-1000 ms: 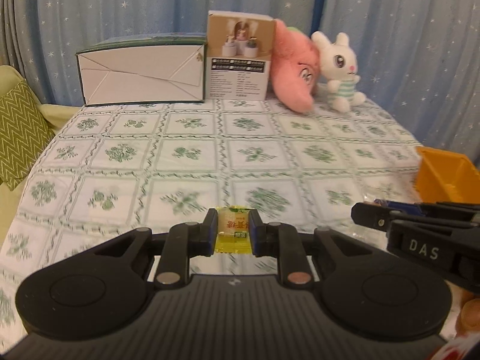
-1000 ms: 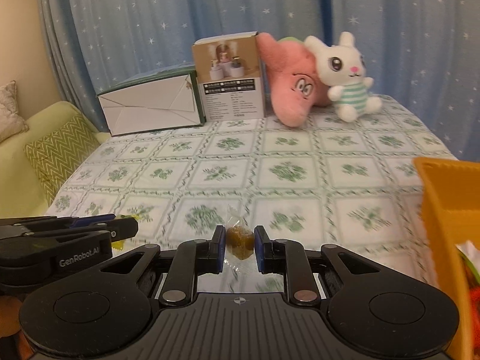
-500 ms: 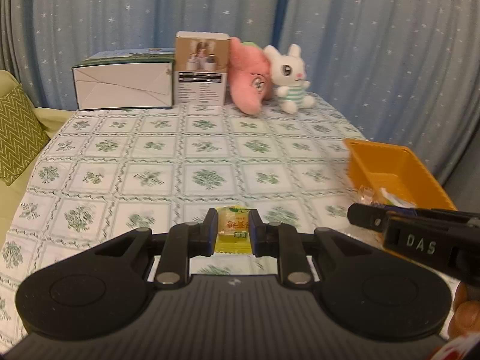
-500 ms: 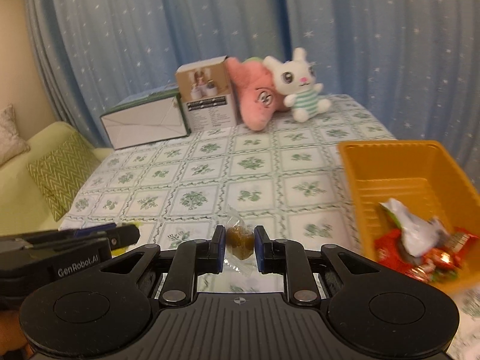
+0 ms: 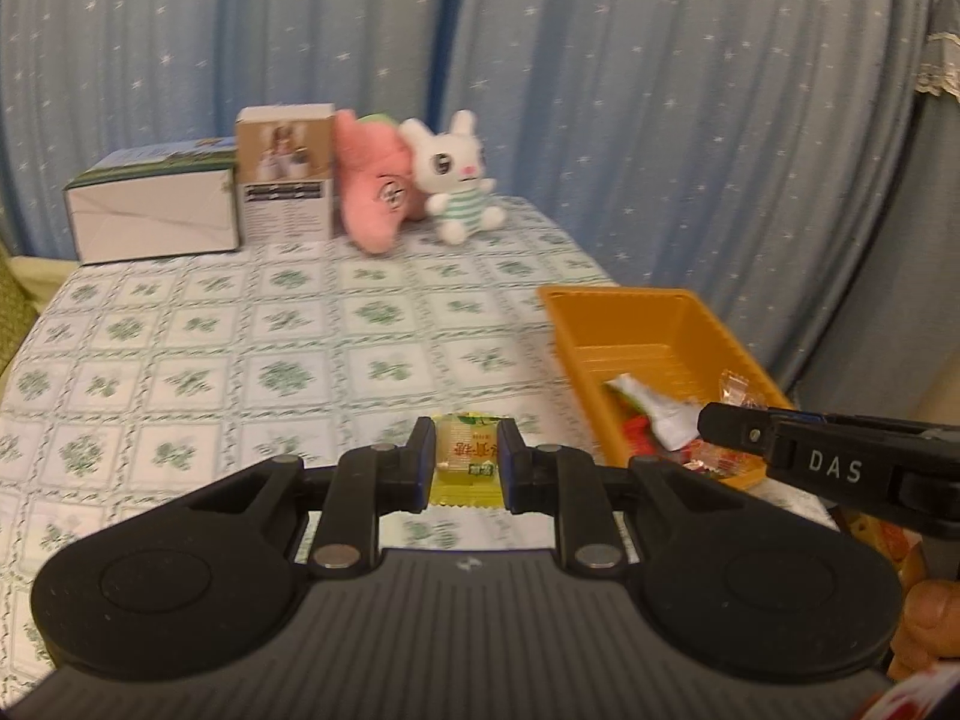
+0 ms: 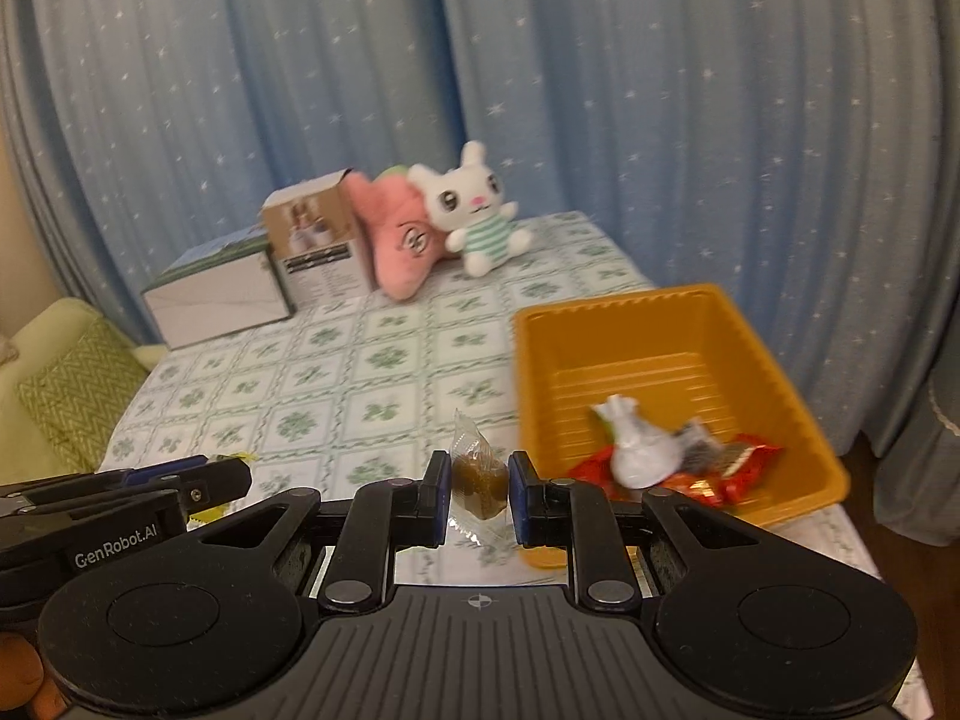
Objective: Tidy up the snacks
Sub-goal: 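Carry the yellow packet and brown candy over the orange tray with both grippers, then open both grippers to drop the candies into the orange tray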
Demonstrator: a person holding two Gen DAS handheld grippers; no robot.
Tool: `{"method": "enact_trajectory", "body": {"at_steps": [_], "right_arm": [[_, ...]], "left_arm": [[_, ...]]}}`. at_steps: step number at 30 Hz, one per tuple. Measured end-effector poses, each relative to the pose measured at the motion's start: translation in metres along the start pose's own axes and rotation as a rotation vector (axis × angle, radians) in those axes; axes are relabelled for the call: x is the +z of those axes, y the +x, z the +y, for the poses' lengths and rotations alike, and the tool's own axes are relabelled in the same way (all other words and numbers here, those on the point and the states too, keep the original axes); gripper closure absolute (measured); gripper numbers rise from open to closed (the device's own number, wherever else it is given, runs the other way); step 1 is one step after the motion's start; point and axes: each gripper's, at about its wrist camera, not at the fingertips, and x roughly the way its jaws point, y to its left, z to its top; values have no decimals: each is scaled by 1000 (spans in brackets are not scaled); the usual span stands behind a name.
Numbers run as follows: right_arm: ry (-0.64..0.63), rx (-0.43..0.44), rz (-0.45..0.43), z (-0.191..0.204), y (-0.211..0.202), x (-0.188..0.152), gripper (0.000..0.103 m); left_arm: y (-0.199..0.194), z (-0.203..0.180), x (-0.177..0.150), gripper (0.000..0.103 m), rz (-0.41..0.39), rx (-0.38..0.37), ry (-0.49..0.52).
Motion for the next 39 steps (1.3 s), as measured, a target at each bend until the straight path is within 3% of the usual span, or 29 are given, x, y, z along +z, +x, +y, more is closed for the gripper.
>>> {"method": "enact_trajectory", "body": {"at_steps": [20, 39], "right_arm": [[112, -69, -51, -87, -31, 15, 83], [111, -95, -12, -139, 17, 28, 83]], "left_arm": [[22, -88, 21, 84, 12, -131, 120], [99, -123, 22, 84, 96, -190, 164]]}}
